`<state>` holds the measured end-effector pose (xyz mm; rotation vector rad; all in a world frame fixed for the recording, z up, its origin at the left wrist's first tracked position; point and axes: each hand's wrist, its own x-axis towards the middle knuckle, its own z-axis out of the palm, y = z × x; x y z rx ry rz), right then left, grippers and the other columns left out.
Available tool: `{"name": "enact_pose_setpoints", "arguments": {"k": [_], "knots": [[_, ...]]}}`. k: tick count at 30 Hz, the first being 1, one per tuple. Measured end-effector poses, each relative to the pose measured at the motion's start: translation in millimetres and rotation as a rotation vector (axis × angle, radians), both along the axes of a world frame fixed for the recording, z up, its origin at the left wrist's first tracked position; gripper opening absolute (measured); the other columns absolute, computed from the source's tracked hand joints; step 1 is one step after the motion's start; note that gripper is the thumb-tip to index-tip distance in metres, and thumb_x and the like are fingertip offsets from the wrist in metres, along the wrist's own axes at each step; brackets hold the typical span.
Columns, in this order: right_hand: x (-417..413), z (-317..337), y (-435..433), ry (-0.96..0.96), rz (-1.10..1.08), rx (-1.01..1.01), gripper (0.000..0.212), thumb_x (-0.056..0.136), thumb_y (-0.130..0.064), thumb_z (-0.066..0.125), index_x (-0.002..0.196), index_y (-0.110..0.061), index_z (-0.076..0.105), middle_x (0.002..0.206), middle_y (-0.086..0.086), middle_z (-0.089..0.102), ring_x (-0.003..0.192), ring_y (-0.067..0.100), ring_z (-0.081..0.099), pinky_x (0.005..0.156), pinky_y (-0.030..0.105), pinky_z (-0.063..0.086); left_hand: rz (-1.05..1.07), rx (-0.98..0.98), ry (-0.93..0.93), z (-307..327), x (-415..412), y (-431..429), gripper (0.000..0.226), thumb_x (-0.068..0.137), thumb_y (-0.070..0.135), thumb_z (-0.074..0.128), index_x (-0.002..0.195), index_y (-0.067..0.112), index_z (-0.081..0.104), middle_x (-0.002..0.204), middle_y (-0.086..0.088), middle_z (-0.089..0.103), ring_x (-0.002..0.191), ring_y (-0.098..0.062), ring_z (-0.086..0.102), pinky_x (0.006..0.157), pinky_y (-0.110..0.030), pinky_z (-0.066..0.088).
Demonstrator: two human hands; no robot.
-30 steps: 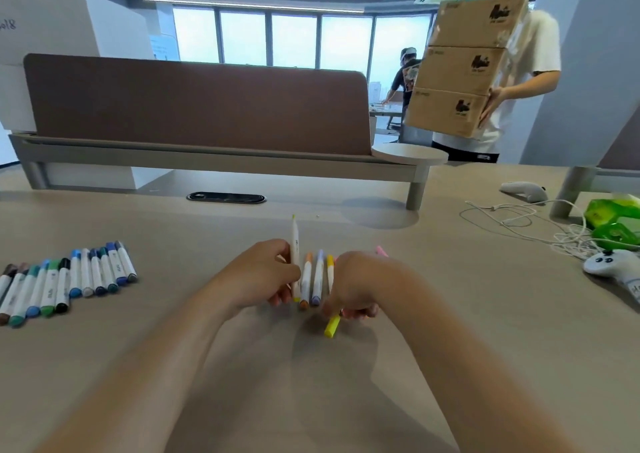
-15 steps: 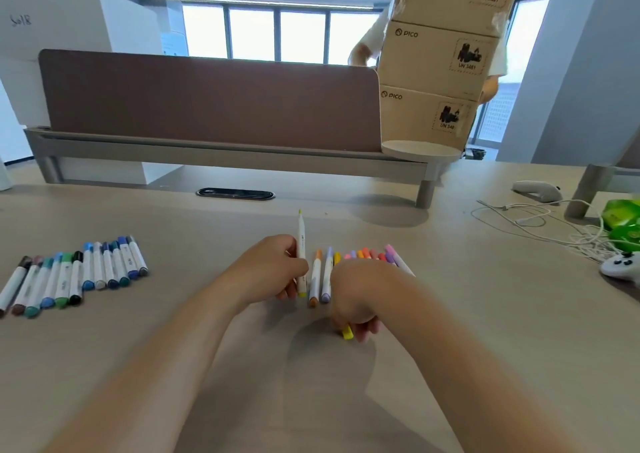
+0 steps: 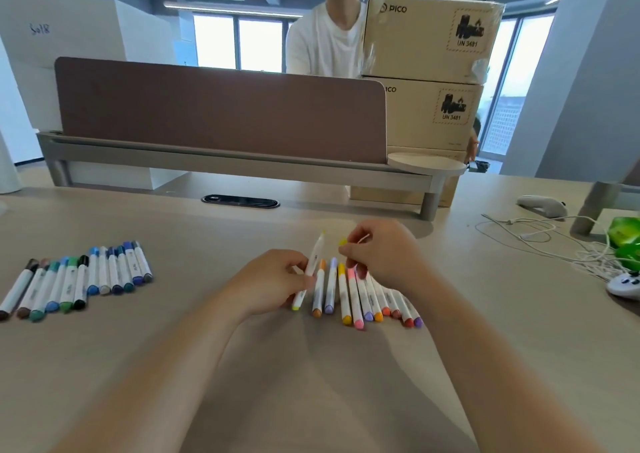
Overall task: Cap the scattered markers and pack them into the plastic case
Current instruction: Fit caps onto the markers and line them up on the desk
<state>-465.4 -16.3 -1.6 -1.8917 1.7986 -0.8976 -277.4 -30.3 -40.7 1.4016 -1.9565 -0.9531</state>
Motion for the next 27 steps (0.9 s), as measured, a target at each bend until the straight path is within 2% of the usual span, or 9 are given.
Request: {"name": "enact_pose_setpoints", "arguments": {"k": [4, 6, 8, 10, 14, 19, 21, 24, 27], "knots": [[-1, -4, -2, -0.104, 0.011, -0.16, 0.009, 0.096, -0.025, 0.059, 0.092, -0.024, 0.067, 0.074, -0.008, 0.061, 0.067, 0.008, 0.054, 0.064, 0.021, 0.043, 0.016, 0.003, 0.007, 1, 2, -1, 0.005, 0.088, 0.026, 0.07, 0.09, 0.024, 0.074, 0.081, -0.012, 0.07, 0.082, -0.034, 0.07, 0.081, -0.05, 0.058], [0, -5, -1, -0.155, 0.029, -0.191, 0.013, 0.098, -0.022, 0.055, 0.095, -0.026, 0.067, 0.075, -0.006, 0.06, 0.068, 0.009, 0.052, 0.065, 0.023, 0.044, 0.015, -0.006, -0.021, 0, 1, -2, 0.006, 0.087, 0.025, 0.069, 0.09, 0.027, 0.074, 0.078, -0.006, 0.07, 0.078, -0.031, 0.069, 0.081, -0.046, 0.059], [0, -5, 0, -0.163, 0.049, -0.194, 0.016, 0.1, -0.019, 0.052, 0.096, -0.026, 0.066, 0.077, -0.004, 0.061, 0.068, 0.011, 0.051, 0.068, 0.026, 0.046, 0.009, -0.023, -0.068, 0, 0, -2, 0.009, 0.087, 0.025, 0.068, 0.092, 0.027, 0.075, 0.074, 0.001, 0.069, 0.069, -0.021, 0.064, 0.076, -0.039, 0.056], [1, -5, -1, -0.16, 0.054, -0.191, 0.012, 0.099, -0.02, 0.053, 0.096, -0.027, 0.062, 0.08, -0.005, 0.062, 0.072, 0.013, 0.055, 0.071, 0.028, 0.049, 0.006, -0.029, -0.088, 0, -1, -2, 0.011, 0.086, 0.026, 0.067, 0.094, 0.027, 0.075, 0.072, 0.004, 0.067, 0.065, -0.014, 0.06, 0.07, -0.032, 0.051], [0, -6, -4, -0.152, 0.02, -0.166, 0.01, 0.096, -0.024, 0.059, 0.088, -0.029, 0.057, 0.085, 0.001, 0.066, 0.081, 0.022, 0.063, 0.075, 0.035, 0.055, 0.002, -0.025, -0.091, 0, 0, -3, 0.013, 0.086, 0.025, 0.067, 0.097, 0.027, 0.075, 0.072, 0.004, 0.067, 0.063, -0.012, 0.059, 0.068, -0.028, 0.049], [-1, -10, -7, -0.126, 0.036, -0.158, 0.01, 0.097, -0.025, 0.058, 0.09, -0.028, 0.065, 0.08, -0.006, 0.064, 0.074, 0.01, 0.057, 0.069, 0.024, 0.05, -0.016, -0.045, -0.114, 0, -2, -3, 0.016, 0.088, 0.027, 0.066, 0.102, 0.027, 0.074, 0.077, 0.003, 0.069, 0.065, -0.011, 0.059, 0.069, -0.029, 0.05], [0, -11, -7, -0.121, 0.059, -0.149, 0.012, 0.098, -0.023, 0.057, 0.094, -0.025, 0.068, 0.078, -0.009, 0.063, 0.071, 0.007, 0.054, 0.065, 0.02, 0.043, -0.013, -0.069, -0.164, 0, -2, -3, 0.017, 0.09, 0.032, 0.065, 0.103, 0.026, 0.074, 0.081, 0.001, 0.069, 0.069, -0.012, 0.06, 0.071, -0.03, 0.051], [2, -12, -8, -0.156, 0.073, -0.14, 0.019, 0.1, -0.019, 0.052, 0.099, -0.022, 0.071, 0.077, -0.008, 0.062, 0.068, 0.007, 0.053, 0.063, 0.019, 0.044, -0.026, -0.122, -0.197, 1, -5, -2, 0.026, 0.094, 0.036, 0.06, 0.09, 0.015, 0.074, 0.075, -0.008, 0.064, 0.063, -0.014, 0.052, 0.062, -0.028, 0.041], [4, -15, -9, -0.267, 0.078, -0.116, 0.023, 0.101, -0.017, 0.05, 0.094, -0.02, 0.072, 0.071, 0.0, 0.063, 0.061, 0.01, 0.053, 0.061, 0.024, 0.048, -0.05, -0.11, -0.155, 6, -9, 3, 0.029, 0.096, 0.033, 0.059, 0.07, 0.027, 0.07, 0.059, 0.008, 0.059, 0.057, -0.009, 0.049, 0.058, -0.023, 0.036]]}}
